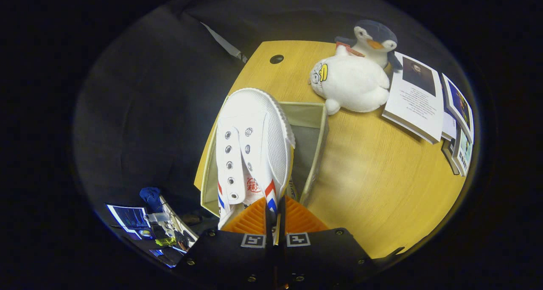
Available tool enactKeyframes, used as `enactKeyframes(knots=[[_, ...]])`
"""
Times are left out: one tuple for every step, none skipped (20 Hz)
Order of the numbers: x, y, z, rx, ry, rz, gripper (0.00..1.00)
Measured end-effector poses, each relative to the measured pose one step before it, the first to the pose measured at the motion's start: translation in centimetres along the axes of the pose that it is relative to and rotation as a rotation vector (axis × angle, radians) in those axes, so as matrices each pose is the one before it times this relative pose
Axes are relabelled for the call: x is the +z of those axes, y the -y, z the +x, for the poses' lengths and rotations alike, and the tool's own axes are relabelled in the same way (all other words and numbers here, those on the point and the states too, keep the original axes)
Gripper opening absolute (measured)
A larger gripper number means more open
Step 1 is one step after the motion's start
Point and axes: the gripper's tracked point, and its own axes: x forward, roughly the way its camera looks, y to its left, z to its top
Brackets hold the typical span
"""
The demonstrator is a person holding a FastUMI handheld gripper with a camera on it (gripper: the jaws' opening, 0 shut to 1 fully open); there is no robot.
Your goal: Open the storage box then place both shoes into the box .Put the left shoe in first, then the right shoe, with the right side of both shoes facing outward in a uniform manner.
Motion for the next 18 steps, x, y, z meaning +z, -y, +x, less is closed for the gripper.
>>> enactKeyframes(knots=[[0.239,-0.266,0.312,0.00074,0.00088,-0.00041,0.04],[0.148,-0.83,-0.117,0.02907,-0.00014,-0.00359,0.1],[0.421,-0.064,-0.951,0.01845,-0.00028,-0.00633,0.21],[0.17,-0.019,0.345,-0.01218,0.01302,-0.00909,0.46],[0.477,0.439,0.1,-0.02534,0.02404,-0.01796,0.72],[0.293,0.637,-0.645,-0.01249,0.02226,-0.00871,0.97],[0.236,0.207,-0.708,-0.002,0.01625,-0.00331,0.96],[-0.059,-0.162,-0.811,0.00434,0.01375,0.0027,0.96],[0.008,0.139,-0.68,0.00414,0.00868,0.00241,0.96],[-0.033,0.255,-0.676,0.00377,0.01141,0.00284,0.96],[0.043,0.291,-0.678,0.00411,0.01478,0.00175,0.96],[-0.091,0.309,-0.644,0.00223,0.01751,0.00342,0.96],[-0.094,0.453,-0.739,-0.00098,0.01743,0.00029,0.96],[-0.166,0.459,-0.895,-0.00272,0.01969,0.00092,0.96],[-0.033,0.383,-0.948,0.00222,0.02726,0.0001,0.96],[-0.11,0.317,-1.052,0.00194,0.032,-0.00029,0.96],[0.106,0.458,-1.141,-0.00091,0.03964,0.00085,0.96],[0.076,0.668,-1.035,-0.00856,0.04605,-0.00008,0.96]])
